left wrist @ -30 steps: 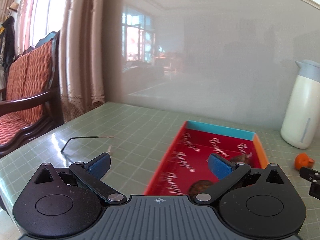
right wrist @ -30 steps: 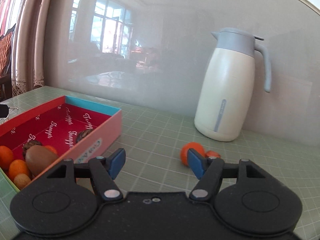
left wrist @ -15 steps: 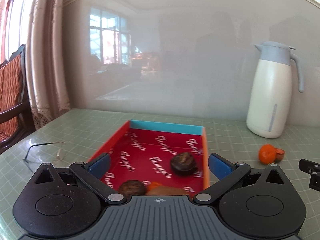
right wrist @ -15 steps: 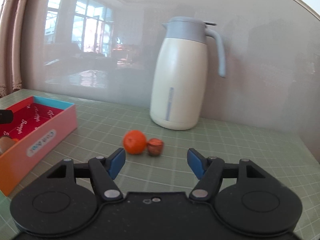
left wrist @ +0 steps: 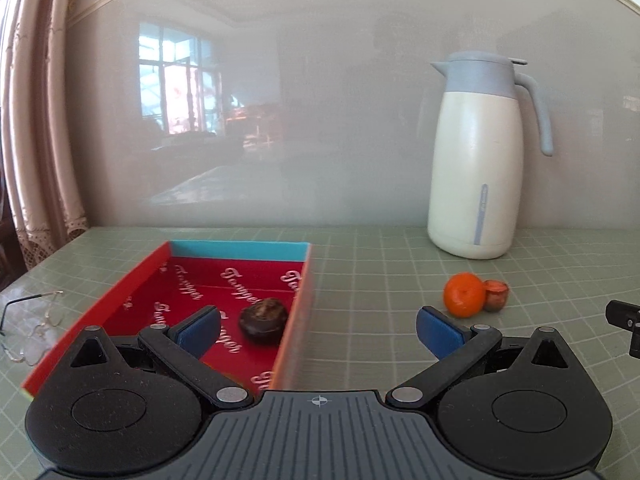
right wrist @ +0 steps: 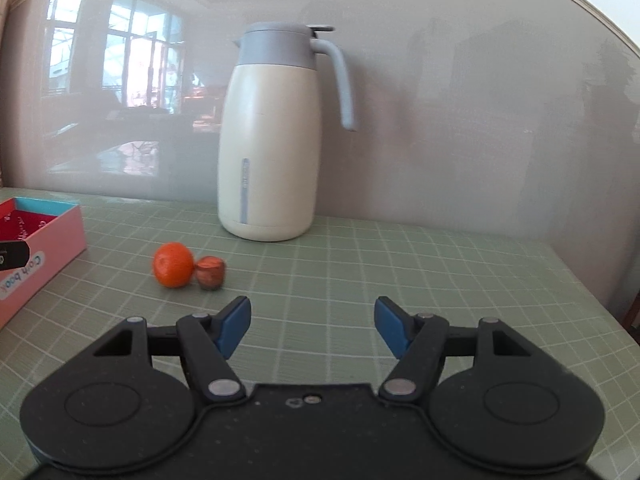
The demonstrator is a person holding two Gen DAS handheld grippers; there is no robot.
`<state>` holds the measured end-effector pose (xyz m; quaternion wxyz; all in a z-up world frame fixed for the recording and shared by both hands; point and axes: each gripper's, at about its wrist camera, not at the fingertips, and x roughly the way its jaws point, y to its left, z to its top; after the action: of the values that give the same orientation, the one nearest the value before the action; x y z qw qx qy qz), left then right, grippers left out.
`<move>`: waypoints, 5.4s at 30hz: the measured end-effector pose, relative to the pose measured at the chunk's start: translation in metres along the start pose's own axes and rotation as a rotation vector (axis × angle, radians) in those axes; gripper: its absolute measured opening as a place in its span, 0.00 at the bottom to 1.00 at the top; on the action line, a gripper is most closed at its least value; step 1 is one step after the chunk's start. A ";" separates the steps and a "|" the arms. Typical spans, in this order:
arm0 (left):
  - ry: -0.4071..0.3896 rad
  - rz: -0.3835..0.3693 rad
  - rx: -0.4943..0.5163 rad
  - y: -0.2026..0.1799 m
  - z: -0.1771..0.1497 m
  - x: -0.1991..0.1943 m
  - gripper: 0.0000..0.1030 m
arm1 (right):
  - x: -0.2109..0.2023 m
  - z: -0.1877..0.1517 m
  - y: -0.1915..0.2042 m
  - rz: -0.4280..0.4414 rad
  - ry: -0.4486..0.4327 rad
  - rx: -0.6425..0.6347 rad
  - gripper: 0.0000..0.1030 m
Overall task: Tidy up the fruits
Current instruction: 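Reach the left gripper to the mandarin and close on it, then carry the mandarin with the left gripper into the red box and release, then reach the right gripper to the red-brown nut and close on it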
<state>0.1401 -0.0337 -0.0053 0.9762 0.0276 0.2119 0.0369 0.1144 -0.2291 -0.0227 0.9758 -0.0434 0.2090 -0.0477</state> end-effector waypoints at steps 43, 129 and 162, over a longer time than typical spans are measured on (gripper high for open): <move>0.133 -0.190 -0.033 -0.101 0.009 0.102 0.62 | 0.037 -0.018 -0.129 -0.248 0.045 0.307 0.72; -0.012 0.160 -0.129 0.135 -0.006 -0.016 0.90 | 0.041 0.013 0.063 0.039 0.081 0.062 0.75; -0.011 0.346 -0.271 0.210 -0.020 -0.008 0.93 | 0.084 0.026 0.095 0.069 0.074 0.021 0.60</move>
<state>0.1123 0.1757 -0.0055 0.9513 -0.0676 0.1919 0.2317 0.2085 -0.1421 -0.0428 0.9688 -0.0244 0.2459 -0.0180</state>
